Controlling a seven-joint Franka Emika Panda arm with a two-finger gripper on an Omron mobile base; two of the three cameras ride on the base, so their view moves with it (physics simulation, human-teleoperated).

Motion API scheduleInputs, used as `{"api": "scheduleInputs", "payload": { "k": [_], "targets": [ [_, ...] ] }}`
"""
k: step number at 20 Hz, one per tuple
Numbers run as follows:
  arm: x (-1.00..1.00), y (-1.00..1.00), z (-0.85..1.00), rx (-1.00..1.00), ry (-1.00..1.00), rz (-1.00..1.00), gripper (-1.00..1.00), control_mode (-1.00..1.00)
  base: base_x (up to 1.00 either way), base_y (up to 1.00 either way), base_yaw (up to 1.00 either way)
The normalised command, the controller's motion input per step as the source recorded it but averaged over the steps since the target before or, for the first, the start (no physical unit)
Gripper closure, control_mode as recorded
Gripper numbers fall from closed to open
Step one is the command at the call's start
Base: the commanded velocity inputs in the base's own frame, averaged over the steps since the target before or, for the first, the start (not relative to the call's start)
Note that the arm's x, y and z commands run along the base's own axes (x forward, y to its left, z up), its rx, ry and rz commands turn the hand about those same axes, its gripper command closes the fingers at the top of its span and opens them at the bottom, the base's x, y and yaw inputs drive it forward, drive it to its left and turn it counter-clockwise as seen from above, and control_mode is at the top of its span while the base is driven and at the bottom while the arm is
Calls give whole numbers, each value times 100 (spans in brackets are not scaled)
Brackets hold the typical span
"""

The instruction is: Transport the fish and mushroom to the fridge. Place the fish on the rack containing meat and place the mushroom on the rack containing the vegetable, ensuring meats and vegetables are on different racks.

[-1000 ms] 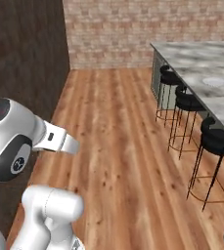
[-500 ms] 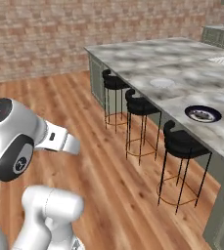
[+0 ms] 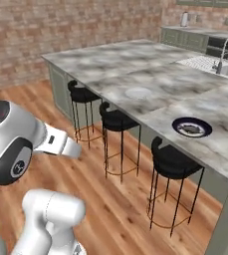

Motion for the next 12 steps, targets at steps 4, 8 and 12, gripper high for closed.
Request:
{"api": "scheduleInputs", "payload": {
  "k": [4, 8, 12],
  "targets": [
    [0, 0, 0, 0, 0, 0, -100, 100, 46, -2, -44],
    [0, 0, 0, 0, 0, 0, -100, 100, 54, 6, -49],
    [0, 0, 0, 0, 0, 0, -100, 100, 42, 10, -35]
  ]
}}
